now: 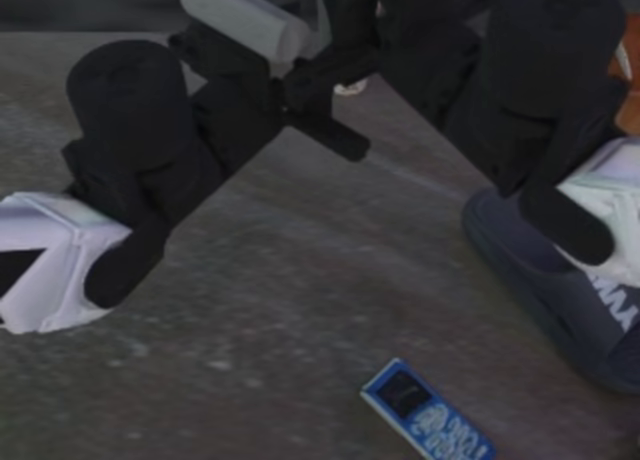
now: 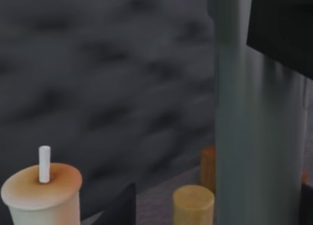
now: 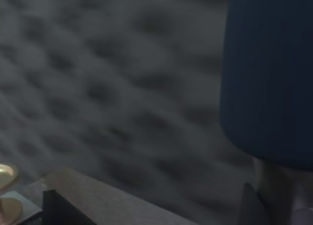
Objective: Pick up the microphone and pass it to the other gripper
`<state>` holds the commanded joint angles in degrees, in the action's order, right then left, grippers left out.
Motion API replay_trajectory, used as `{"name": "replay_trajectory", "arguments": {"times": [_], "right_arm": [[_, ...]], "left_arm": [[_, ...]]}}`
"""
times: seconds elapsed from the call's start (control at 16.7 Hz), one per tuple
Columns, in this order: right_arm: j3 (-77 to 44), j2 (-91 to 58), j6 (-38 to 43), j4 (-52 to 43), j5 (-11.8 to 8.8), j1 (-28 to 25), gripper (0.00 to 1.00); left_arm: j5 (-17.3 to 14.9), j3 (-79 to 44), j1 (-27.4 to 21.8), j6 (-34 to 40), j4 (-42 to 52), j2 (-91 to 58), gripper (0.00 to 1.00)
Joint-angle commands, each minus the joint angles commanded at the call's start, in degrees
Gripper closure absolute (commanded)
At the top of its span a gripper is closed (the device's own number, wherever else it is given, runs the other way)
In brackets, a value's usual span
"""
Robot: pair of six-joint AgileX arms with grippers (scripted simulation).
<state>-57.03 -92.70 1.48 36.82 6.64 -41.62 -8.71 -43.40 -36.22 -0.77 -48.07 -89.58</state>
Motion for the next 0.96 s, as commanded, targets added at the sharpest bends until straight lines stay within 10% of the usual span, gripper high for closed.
{"name": "replay_trajectory", "arguments": {"times": [0.36, 0.96], "right_arm": [[-0.12, 0.95, -0.67, 0.08, 0.69, 0.12, 1.0], [6.53, 7.79, -0.38, -0.01, -6.16, 6.31, 1.0]], "left_arm": [[2.1, 0.64, 2.09, -0.89, 0.14, -0.22, 0.0], [0.47, 14.49, 5.15, -0.82, 2.75, 16.25, 0.0]]}}
